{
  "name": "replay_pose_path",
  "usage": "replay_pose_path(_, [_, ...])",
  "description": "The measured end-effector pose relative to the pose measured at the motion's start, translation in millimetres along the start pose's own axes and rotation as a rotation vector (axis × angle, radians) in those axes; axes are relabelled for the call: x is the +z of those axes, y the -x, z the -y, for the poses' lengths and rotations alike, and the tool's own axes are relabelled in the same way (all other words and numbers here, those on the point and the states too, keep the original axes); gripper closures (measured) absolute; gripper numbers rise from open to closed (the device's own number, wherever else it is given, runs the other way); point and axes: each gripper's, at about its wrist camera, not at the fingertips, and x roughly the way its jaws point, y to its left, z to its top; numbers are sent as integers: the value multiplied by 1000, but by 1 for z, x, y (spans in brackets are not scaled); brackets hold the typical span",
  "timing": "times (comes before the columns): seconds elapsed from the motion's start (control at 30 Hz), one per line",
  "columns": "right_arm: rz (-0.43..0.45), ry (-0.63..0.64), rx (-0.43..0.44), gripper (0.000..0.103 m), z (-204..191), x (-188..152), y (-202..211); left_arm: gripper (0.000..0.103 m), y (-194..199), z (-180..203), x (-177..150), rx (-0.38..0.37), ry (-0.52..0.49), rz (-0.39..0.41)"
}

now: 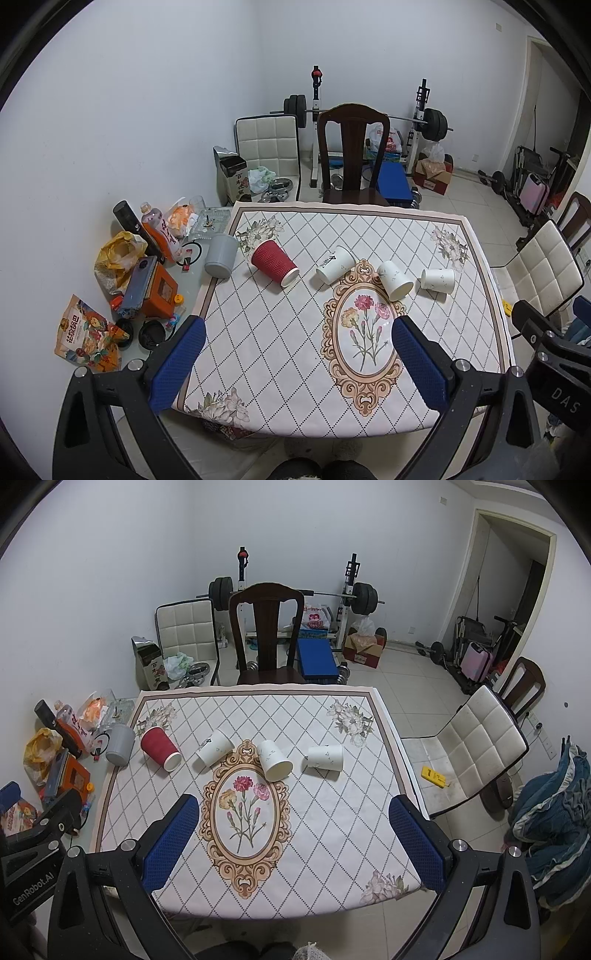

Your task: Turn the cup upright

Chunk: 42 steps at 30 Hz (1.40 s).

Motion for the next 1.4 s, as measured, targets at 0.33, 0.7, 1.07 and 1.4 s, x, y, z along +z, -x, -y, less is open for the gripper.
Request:
replay_pose_path(0.33, [-32,-26,1,0,-11,-4,-8,0,-24,-12,-7,2,1,-36])
replay_pose_path(0.7, [-245,-185,-98,0,20,-54,-105,0,-122,7,-40,-48,-91,-251])
replay_pose_path(1.07, [-434,-321,-149,0,105,-100,-218,0,-202,110,-28,-55,-284,-325])
replay_pose_path(1.4, [-596,-358,-121,0,178,-103,-331,0,-281,242,1,-66,-664,-292])
